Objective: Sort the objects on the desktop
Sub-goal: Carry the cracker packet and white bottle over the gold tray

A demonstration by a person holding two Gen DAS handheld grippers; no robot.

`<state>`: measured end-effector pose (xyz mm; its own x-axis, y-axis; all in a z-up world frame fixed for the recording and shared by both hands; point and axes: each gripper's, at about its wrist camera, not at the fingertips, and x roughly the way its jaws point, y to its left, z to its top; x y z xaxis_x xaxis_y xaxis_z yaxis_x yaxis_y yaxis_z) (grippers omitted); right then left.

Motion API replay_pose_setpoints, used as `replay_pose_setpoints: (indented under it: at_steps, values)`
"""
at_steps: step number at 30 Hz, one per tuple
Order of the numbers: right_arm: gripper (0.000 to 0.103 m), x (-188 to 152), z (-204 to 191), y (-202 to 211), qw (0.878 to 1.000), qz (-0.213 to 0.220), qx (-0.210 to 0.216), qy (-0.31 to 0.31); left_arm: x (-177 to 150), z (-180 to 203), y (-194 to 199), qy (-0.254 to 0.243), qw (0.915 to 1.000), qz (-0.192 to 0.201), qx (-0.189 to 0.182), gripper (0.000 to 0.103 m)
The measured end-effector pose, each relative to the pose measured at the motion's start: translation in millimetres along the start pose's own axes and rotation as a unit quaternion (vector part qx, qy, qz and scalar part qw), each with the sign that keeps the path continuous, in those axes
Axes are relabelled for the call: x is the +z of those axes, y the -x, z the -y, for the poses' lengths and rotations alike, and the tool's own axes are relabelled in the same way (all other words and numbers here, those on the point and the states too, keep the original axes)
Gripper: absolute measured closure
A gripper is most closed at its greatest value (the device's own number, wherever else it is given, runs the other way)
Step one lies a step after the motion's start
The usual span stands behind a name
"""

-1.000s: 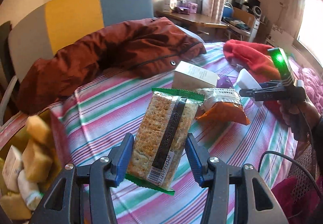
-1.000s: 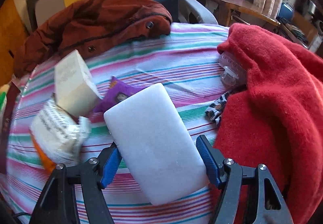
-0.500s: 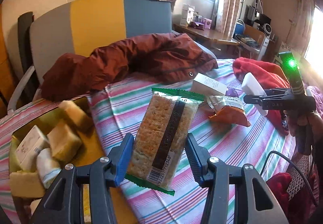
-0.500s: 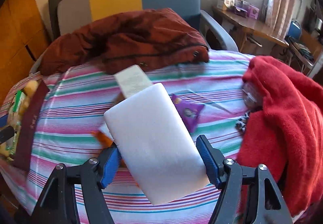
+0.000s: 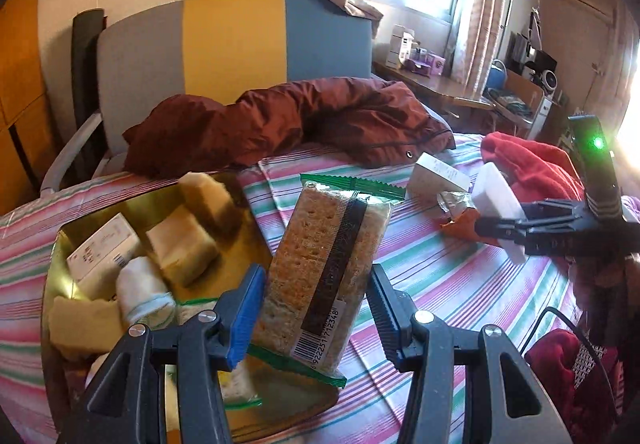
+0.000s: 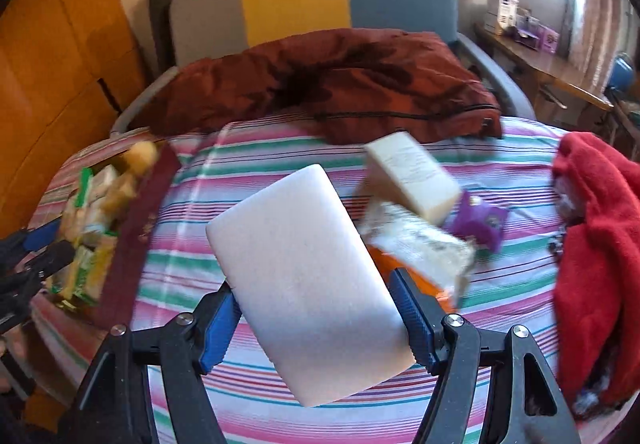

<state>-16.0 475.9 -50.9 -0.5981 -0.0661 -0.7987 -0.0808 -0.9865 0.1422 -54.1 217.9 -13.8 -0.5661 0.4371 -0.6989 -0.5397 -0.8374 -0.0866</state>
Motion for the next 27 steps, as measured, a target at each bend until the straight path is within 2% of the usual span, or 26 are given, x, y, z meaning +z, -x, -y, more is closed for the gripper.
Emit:
replay_pose_setpoints:
  at_steps: [10,20,27]
  values:
    - [0.031,-21,-77,0,0.997,-0.006,0.074,0.012,-22,-28,19,0.03,0.9995,0.004,0.009,0.05]
    - [0.031,-33,-138,-7,0.991,-0.01,0.13,0.014,-42,-62,40,0.063,0.9976,0.013,0.026,0.05]
    - [0.031,-35,-180,-6,0.987,-0.009,0.158,0.026,-62,-106,72,0.117,0.9919,0.03,0.04,0.05]
